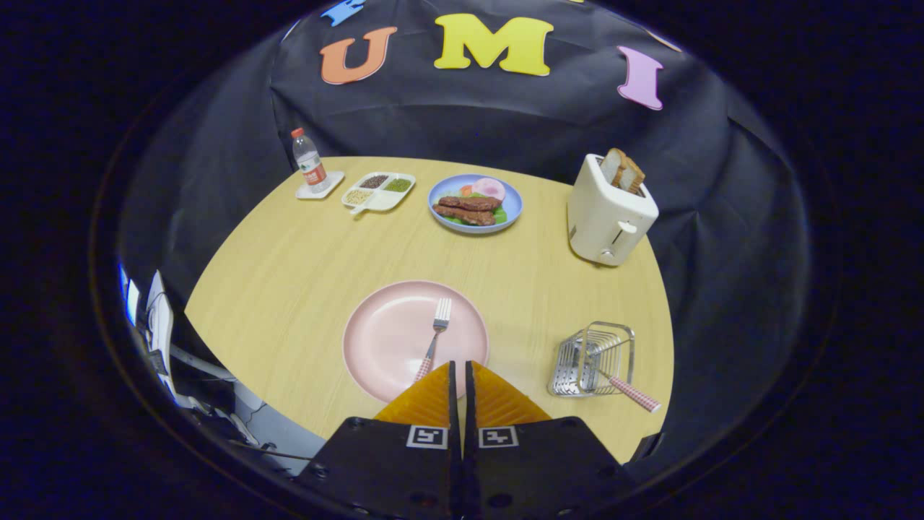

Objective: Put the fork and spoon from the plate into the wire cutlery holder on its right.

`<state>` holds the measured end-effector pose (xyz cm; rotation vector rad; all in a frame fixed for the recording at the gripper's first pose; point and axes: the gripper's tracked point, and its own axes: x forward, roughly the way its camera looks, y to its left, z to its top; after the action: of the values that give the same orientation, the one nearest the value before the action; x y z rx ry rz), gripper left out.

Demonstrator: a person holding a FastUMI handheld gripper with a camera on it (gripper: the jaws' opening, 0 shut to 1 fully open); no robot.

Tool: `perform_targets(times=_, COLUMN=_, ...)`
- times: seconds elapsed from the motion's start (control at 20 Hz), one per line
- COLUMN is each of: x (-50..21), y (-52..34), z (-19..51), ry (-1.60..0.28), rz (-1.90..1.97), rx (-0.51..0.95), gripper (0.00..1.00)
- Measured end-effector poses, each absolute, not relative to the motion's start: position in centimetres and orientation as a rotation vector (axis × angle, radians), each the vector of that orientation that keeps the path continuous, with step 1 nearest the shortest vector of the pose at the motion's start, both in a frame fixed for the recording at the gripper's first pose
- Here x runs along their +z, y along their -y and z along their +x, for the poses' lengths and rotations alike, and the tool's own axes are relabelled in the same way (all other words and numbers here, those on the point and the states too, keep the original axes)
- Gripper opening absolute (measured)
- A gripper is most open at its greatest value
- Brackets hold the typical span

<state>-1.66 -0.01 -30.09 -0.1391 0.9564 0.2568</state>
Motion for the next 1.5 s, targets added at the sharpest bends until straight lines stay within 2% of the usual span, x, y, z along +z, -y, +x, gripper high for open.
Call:
perform_targets(times=0.25, x=-30.9, y=1.0, z=-1.4, ry=-0.957, rz=-0.118, rx=0.256, gripper=0.01)
perform_targets(times=0.55, x=-35.8, y=-2.1, z=-2.1, ry=-1.057, rz=-0.039, rx=0.220, gripper=0.01)
perform_targets(times=0.75, x=-38.9, y=-4.4, z=-2.0, ry=-1.057, rz=-0.053, rx=0.217, gripper=0.02)
perform_targets(times=0.8, x=-39.7, y=-4.9, z=-1.8, ry=-1.053, rz=-0.056, rx=0.208, gripper=0.02)
perform_targets(times=0.85, x=-40.5, y=-5.6, z=-1.8, ry=-1.046, rz=-0.051, rx=0.208, gripper=0.12)
perform_targets(times=0.9, x=-41.1, y=-6.4, z=-1.5, ry=-1.035, rz=-0.052, rx=0.205, gripper=0.14)
perform_targets(times=0.95, x=-42.0, y=-6.7, z=-1.4, ry=-1.035, rz=-0.069, rx=0.193, gripper=0.24)
perform_targets(times=1.0, x=-42.6, y=-7.3, z=-1.3, ry=-1.030, rz=-0.067, rx=0.191, gripper=0.26)
perform_targets(times=1.5, x=-46.0, y=-9.5, z=-0.9, ry=-1.059, rz=-0.058, rx=0.101, gripper=0.26)
